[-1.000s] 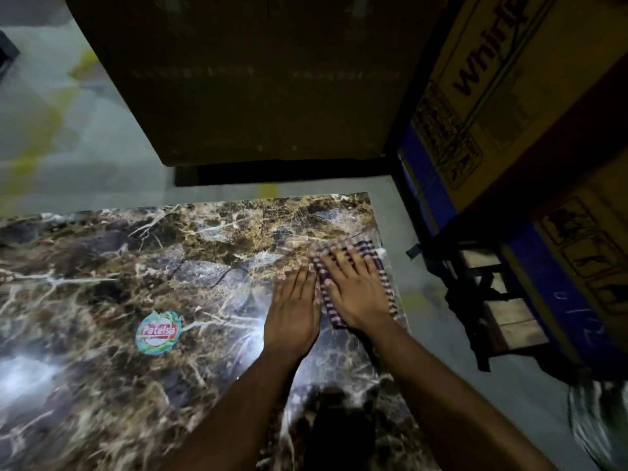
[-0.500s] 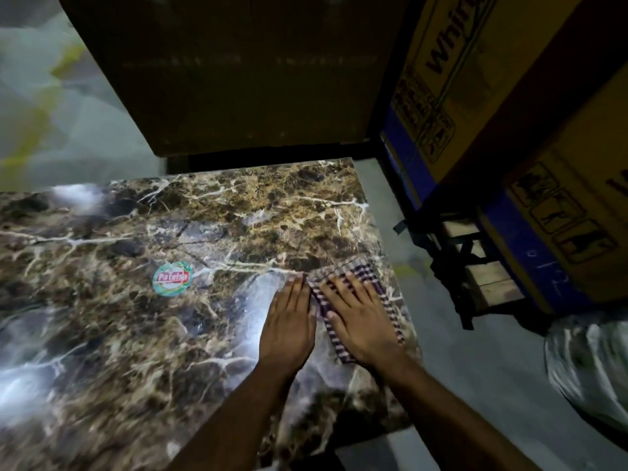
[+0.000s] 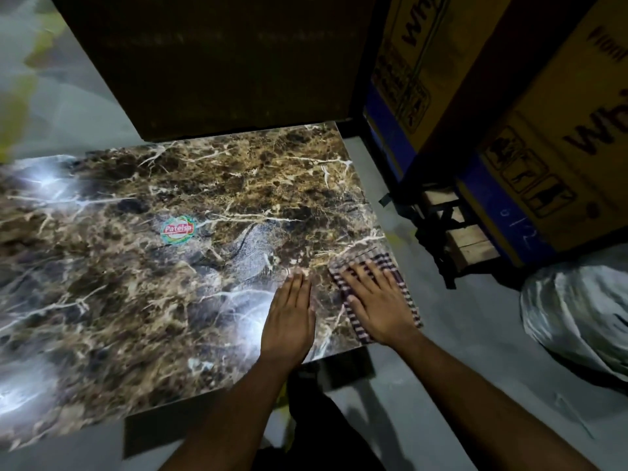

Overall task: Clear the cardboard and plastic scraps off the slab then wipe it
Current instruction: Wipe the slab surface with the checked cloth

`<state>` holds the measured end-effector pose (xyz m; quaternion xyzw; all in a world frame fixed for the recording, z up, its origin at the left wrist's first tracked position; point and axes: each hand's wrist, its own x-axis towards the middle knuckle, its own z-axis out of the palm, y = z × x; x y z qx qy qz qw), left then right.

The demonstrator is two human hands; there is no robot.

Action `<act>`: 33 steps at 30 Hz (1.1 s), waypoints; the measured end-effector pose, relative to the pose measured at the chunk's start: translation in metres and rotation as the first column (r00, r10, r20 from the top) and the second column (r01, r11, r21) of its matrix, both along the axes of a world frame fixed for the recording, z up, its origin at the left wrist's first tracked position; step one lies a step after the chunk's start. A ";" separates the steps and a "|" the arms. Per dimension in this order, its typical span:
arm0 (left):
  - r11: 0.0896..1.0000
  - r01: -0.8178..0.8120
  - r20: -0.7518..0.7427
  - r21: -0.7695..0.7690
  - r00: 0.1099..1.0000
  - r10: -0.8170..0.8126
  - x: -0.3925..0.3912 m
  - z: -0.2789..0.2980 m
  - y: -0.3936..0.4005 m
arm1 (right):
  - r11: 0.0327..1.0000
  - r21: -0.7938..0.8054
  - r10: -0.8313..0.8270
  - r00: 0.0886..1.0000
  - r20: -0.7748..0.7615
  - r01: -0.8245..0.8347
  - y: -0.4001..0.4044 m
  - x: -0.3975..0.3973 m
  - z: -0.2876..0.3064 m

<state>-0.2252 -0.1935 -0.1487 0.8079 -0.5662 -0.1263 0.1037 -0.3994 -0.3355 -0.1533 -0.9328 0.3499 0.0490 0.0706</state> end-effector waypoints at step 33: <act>0.983 -0.184 -0.018 -0.001 0.983 0.184 0.109 -0.006 -0.161 | 0.992 0.016 -0.127 0.986 0.107 0.126 -0.165 0.126 -0.004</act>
